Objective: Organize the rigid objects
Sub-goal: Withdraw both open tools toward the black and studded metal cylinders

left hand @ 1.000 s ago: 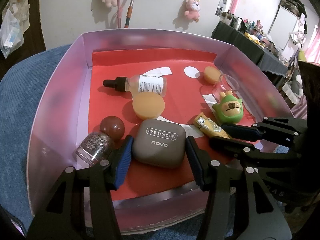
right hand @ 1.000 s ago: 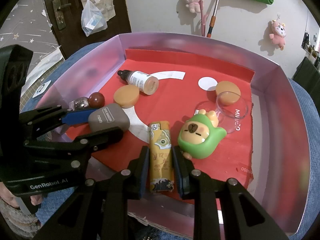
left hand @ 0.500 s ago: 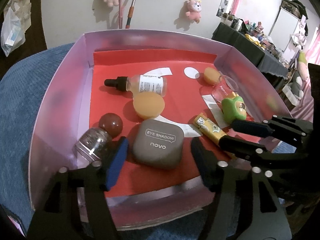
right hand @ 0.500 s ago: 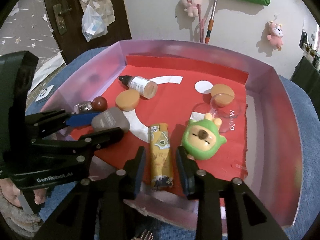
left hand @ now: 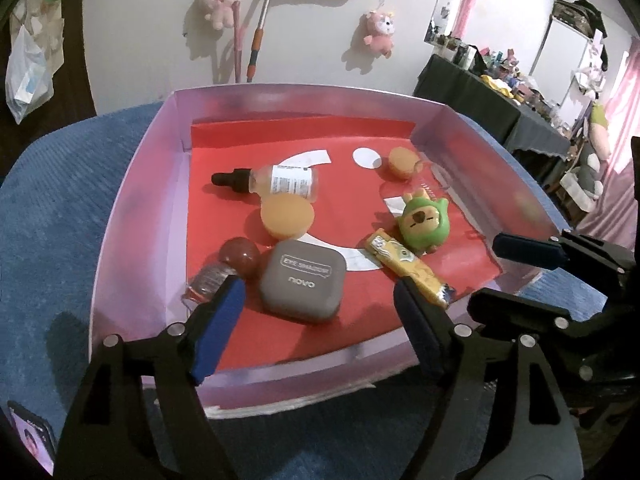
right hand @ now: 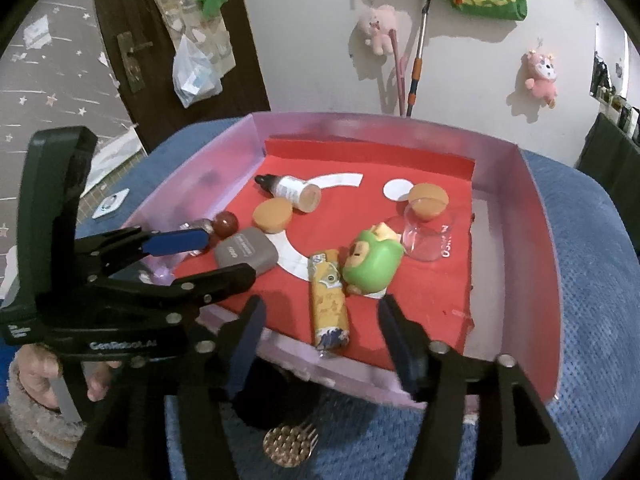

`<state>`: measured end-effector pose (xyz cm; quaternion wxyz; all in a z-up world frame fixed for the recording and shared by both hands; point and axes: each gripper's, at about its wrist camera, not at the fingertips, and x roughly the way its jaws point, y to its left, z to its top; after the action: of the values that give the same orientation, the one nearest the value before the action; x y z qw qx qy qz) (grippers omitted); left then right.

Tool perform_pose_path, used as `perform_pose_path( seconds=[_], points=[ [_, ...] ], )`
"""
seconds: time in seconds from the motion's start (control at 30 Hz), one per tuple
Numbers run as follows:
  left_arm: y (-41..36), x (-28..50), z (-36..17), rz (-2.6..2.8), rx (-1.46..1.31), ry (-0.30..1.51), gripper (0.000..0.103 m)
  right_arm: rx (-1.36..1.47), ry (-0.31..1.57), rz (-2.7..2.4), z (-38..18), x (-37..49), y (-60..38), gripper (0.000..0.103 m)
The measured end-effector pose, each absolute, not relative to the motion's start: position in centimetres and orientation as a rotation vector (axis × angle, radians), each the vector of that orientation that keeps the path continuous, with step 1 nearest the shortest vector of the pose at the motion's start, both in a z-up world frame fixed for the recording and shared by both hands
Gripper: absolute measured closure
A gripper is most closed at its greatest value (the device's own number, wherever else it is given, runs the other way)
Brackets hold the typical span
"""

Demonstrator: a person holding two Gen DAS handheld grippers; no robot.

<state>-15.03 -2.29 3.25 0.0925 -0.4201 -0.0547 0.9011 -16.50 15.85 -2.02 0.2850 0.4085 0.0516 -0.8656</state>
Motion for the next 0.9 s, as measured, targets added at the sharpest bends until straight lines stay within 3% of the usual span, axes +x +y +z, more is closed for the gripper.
perform_pose_path(
  seconds=[0.07, 0.2, 0.33, 0.43, 0.9],
  points=[
    [-2.2, -14.7, 3.5, 2.674, -1.239, -0.158, 0.022, 1.072, 0.133, -2.314, -1.5, -15.8, 16.1, 0.037],
    [-1.9, -13.9, 4.0, 2.686, -1.221, -0.142, 0.018, 1.029, 0.14, -2.32, -0.7, -14.4, 16.6, 0.027],
    [-1.8, -13.3, 4.4, 2.726, -1.201, -0.115, 0.001, 0.985, 0.145, -2.324, -0.1, -12.9, 17.1, 0.024],
    [-2.0, -12.9, 4.7, 2.735, -1.186, -0.117, 0.001, 0.96, 0.138, -2.324, 0.2, -12.0, 17.4, 0.016],
    [-2.6, -11.7, 4.8, 2.757, -1.192, -0.114, 0.001, 0.951, 0.109, -2.328, -0.6, -9.8, 18.8, 0.009]
  ],
)
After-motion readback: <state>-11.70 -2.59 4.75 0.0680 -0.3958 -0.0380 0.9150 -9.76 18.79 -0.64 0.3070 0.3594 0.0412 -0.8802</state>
